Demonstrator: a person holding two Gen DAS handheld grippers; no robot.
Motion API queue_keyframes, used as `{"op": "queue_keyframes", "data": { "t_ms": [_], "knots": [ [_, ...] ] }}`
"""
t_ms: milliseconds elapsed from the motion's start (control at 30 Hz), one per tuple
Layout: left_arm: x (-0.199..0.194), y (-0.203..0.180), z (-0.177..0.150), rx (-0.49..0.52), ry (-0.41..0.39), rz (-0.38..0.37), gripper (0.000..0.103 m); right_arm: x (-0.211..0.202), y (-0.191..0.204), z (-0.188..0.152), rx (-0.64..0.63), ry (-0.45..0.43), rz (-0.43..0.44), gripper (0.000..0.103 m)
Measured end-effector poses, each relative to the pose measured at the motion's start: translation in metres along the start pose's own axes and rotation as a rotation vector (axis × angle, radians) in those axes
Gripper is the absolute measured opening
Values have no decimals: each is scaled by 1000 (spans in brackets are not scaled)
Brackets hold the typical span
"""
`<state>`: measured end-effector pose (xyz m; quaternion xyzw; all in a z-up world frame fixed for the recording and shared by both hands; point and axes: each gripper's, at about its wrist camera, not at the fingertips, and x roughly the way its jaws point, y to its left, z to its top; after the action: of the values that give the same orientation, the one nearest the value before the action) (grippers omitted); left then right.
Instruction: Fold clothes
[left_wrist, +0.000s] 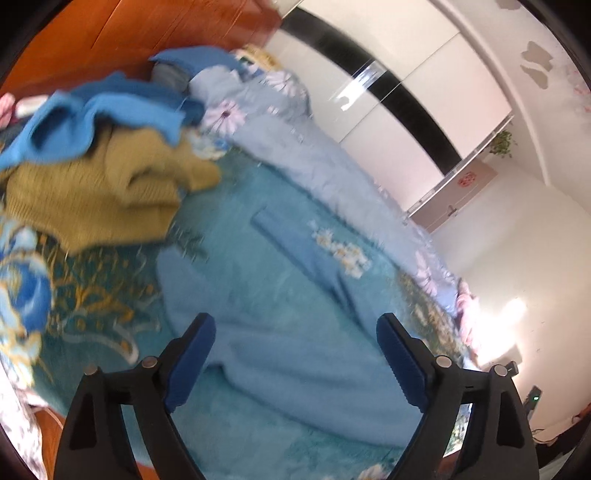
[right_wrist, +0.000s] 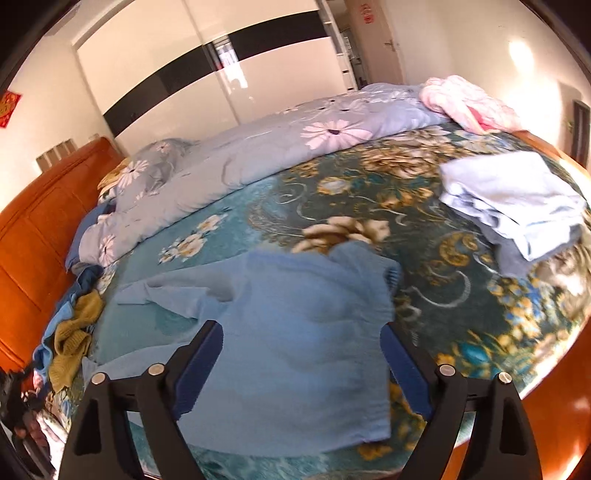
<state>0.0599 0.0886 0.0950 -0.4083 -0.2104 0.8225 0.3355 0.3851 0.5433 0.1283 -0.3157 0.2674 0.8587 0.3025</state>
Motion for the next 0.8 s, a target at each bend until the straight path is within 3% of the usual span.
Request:
{"op": "queue_keyframes", "data": {
  "t_ms": [167, 433, 633, 800],
  "knots": [
    [13, -20, 34, 43, -15, -9, 90, 14, 3, 7, -11, 9, -8, 89],
    [105, -32, 77, 25, 188, 7, 90, 42, -18, 8, -1, 69, -67, 89],
    [211, -8, 103, -181, 311, 42, 89, 54, -32, 15, 13, 80, -94, 89],
    [274, 14, 115, -321, 357, 105, 89, 62, -43, 22, 8, 82, -110, 89]
  ]
}}
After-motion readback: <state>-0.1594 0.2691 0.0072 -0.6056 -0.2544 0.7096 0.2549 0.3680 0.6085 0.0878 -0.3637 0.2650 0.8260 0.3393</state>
